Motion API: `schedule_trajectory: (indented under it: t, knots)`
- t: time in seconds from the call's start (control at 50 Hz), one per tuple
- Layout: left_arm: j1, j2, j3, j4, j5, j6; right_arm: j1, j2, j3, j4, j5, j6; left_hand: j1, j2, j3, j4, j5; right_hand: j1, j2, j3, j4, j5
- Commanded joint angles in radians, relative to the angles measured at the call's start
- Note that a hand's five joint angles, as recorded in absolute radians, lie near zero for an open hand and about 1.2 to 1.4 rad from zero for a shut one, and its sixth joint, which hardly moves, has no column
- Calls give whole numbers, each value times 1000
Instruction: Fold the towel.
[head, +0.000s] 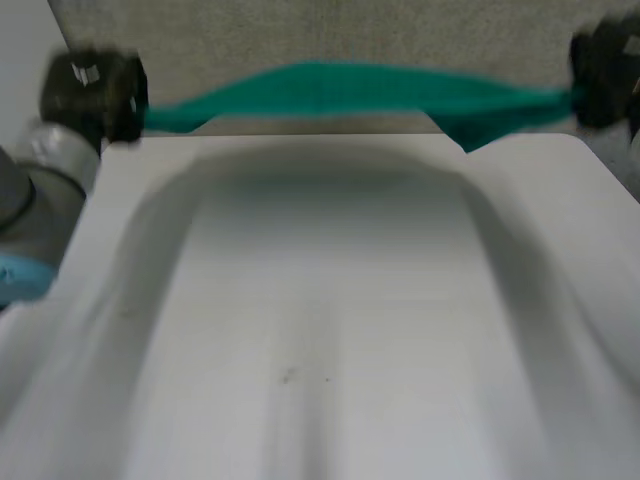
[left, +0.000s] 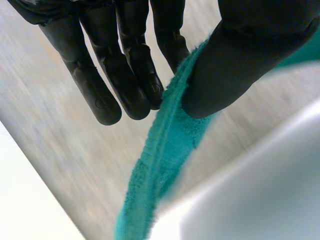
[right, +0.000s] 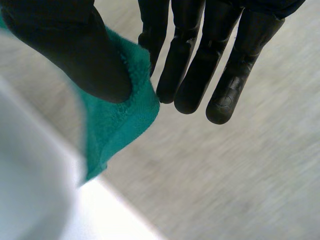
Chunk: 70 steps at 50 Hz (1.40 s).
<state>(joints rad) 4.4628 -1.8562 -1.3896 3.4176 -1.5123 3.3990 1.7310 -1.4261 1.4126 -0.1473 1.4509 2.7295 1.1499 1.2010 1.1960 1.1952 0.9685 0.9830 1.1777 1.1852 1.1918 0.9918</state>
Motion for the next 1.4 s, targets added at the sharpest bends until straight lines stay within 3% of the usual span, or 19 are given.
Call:
schedule_trajectory:
  t: [0.02,0.2,0.28,0.54,0.68,0.72,0.84,1.04,1.08,1.1,1.22,1.4]
  knots:
    - [36,-58,-292,20,27,5,-19,1,334,-8,-135,-10,246,195,200,201,253,413,219,211,204,230]
    - [61,-208,-355,57,44,6,-103,59,436,-44,-176,-11,246,195,200,201,253,413,219,211,204,230]
    - [62,-209,-359,57,43,11,-140,61,442,-44,-178,-11,-295,-346,-341,-340,-288,413,219,211,204,230]
    - [124,-172,-410,54,23,11,-163,62,439,-43,-161,-11,-343,-394,-389,-389,-336,413,219,211,204,230]
    - [144,-155,-448,39,23,26,-157,64,445,-40,-161,-13,-282,-333,-328,-327,-275,413,219,211,204,230]
    - [150,-140,-463,9,21,81,-159,62,442,-38,-162,-13,194,143,148,149,201,413,219,211,204,230]
    - [176,-23,-508,-61,-8,169,-156,42,430,0,-161,-59,246,195,200,201,253,413,219,211,204,230]
    - [176,434,-511,-433,-2,238,-162,-169,349,441,-159,-367,246,195,200,201,253,413,219,211,204,230]
    - [179,451,-508,-463,0,256,-163,-200,342,545,-156,-451,246,195,200,201,253,413,219,211,204,230]
    - [182,462,-510,-519,0,317,-163,-206,342,573,-153,-477,246,195,200,201,253,413,219,211,204,230]
    - [176,405,-533,-526,1,387,-160,-195,371,649,-112,-599,246,195,200,201,253,413,219,211,204,230]
    - [141,31,-421,-417,-19,382,-105,71,307,565,-24,-604,246,195,200,201,253,413,219,211,204,230]
